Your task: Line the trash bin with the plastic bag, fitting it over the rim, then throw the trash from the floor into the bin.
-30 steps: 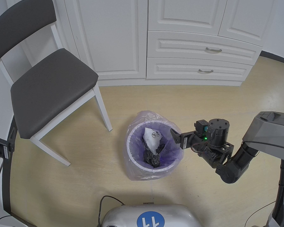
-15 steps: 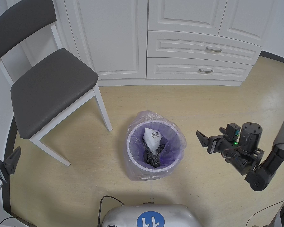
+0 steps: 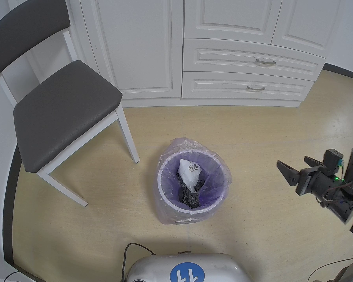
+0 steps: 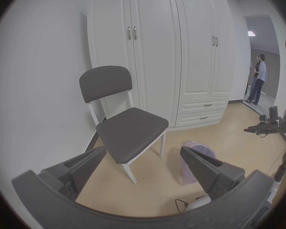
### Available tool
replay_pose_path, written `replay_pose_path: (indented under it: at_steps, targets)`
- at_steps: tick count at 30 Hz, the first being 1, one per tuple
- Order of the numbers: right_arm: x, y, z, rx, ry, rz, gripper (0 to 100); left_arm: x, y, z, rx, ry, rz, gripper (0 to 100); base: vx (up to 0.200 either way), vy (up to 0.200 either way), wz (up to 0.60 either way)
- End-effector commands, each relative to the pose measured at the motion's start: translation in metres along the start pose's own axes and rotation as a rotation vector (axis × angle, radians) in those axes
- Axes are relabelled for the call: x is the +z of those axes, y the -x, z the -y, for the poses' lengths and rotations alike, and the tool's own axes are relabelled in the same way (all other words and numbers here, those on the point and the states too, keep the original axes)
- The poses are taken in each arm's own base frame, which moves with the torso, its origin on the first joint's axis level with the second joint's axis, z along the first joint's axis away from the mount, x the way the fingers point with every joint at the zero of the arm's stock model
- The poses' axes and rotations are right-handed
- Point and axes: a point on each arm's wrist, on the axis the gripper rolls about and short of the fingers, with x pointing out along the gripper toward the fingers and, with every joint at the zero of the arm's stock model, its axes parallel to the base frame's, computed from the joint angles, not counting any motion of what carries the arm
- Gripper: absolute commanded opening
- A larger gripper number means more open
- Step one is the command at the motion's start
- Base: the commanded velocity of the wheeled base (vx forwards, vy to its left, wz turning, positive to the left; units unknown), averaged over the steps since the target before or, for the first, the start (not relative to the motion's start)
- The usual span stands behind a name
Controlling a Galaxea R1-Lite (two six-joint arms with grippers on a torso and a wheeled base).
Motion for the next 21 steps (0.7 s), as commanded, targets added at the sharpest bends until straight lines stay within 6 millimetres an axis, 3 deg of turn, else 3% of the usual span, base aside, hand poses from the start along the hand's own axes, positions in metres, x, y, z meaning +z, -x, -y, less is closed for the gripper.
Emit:
replay_pose_path:
  at_steps: [1, 10, 21]
  targets:
    - [0.024, 0.091, 0.013, 0.051, -0.068, 0.117, 100, 0.001, 0.059, 0.001, 0.017, 0.038, 0.125, 100, 0.0, 0.0, 0.0]
    - [0.015, 0.161, 0.031, 0.09, -0.104, 0.202, 100, -0.009, 0.077, 0.004, 0.054, 0.036, 0.142, 100, 0.0, 0.0, 0.0]
    - [-0.008, 0.194, 0.043, 0.077, -0.199, 0.304, 100, -0.016, 0.098, 0.012, 0.061, 0.027, 0.181, 100, 0.0, 0.0, 0.0]
